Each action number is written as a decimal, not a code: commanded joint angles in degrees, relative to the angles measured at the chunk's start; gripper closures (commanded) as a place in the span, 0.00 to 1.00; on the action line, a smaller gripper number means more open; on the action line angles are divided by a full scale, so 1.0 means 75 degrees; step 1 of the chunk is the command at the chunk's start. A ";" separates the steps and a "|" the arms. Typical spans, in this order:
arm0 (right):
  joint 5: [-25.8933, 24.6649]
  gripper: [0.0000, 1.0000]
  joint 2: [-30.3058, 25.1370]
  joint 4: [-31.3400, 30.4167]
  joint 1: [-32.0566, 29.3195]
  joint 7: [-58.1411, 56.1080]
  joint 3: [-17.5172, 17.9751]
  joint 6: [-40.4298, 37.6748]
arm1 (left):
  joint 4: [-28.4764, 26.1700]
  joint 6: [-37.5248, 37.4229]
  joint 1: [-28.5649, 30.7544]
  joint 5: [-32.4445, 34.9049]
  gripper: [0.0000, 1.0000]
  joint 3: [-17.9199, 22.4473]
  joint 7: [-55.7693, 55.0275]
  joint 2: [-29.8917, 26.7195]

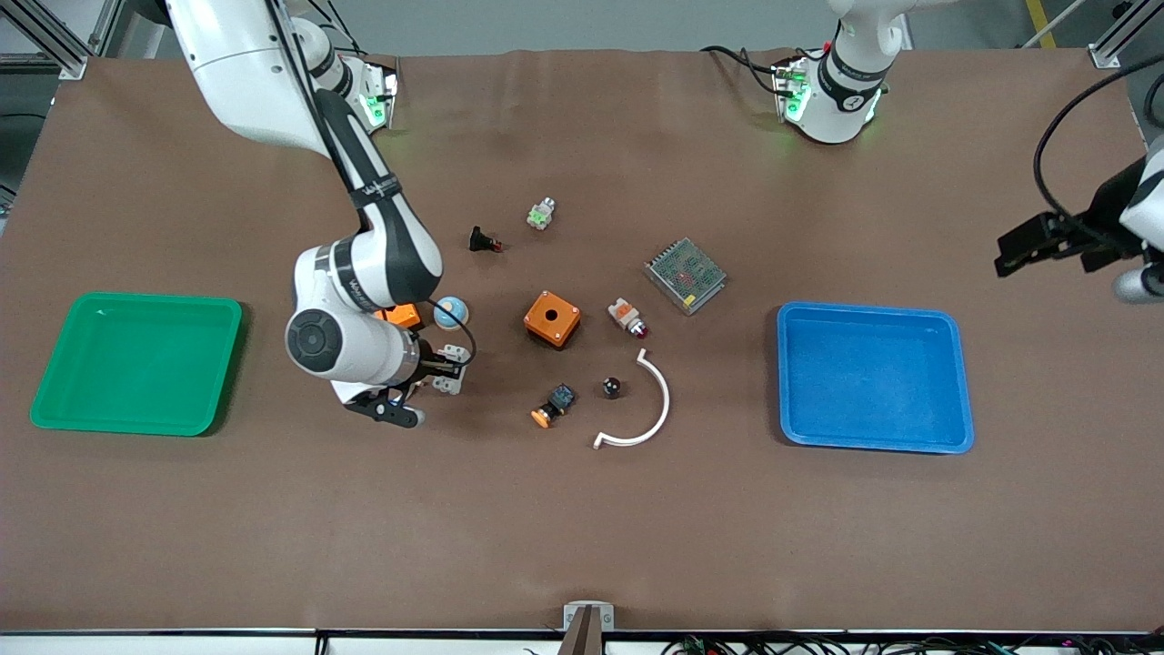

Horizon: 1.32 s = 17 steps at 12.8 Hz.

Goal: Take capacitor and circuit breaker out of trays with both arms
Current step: 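Retract the left gripper while the right gripper carries the breaker beside the orange cube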

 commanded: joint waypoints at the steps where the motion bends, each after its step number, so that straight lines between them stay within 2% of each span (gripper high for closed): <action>1: 0.0196 0.80 0.0048 0.0099 0.0255 0.0276 -0.0086 0.0041 | -0.0857 -0.0073 -0.0684 -0.0132 0.00 0.0756 0.0151 -0.0837; 2: 0.0196 0.80 0.0106 0.0100 0.0290 0.0276 -0.0075 0.0053 | -0.1069 -0.0062 -0.1164 -0.0155 0.00 0.1260 0.0221 -0.1014; 4: 0.0184 0.79 0.0154 0.0088 0.0372 0.0264 -0.0075 0.0029 | -0.1177 -0.0004 -0.1566 -0.0156 0.00 0.1651 0.0233 -0.1086; 9: 0.0184 0.76 0.0154 0.0053 0.0618 0.0264 -0.0075 -0.0053 | -0.1153 0.0220 -0.1567 -0.0214 0.00 0.1558 0.0210 -0.1074; 10: 0.0172 0.71 0.0154 0.0041 0.0607 0.0241 -0.0086 -0.0088 | -0.1142 0.0278 -0.1579 -0.0214 0.00 0.1558 0.0210 -0.1039; 11: 0.0172 0.61 0.0154 0.0029 0.0584 0.0206 -0.0086 -0.0100 | -0.1142 0.0348 -0.1579 -0.0214 0.00 0.1547 0.0210 -0.1016; 12: 0.0172 0.29 0.0142 0.0029 0.0537 0.0229 -0.0086 -0.0181 | -0.1130 0.0395 -0.1579 -0.0226 0.00 0.1535 0.0210 -0.1004; 13: 0.0149 0.03 0.0130 0.0018 0.0513 0.0217 -0.0086 -0.0240 | -0.1130 0.0419 -0.1579 -0.0354 0.00 0.1535 0.0187 -0.1015; 15: 0.0102 0.00 -0.0161 0.0018 0.0501 0.0217 -0.0121 -0.0753 | -0.1165 0.0419 -0.1579 -0.0530 0.00 0.1512 0.0069 -0.1050; 17: 0.0078 0.00 -0.0804 0.0006 0.0455 0.0217 -0.0180 -0.1466 | -0.1177 0.0407 -0.1567 -0.0531 0.00 0.1453 0.0034 -0.1062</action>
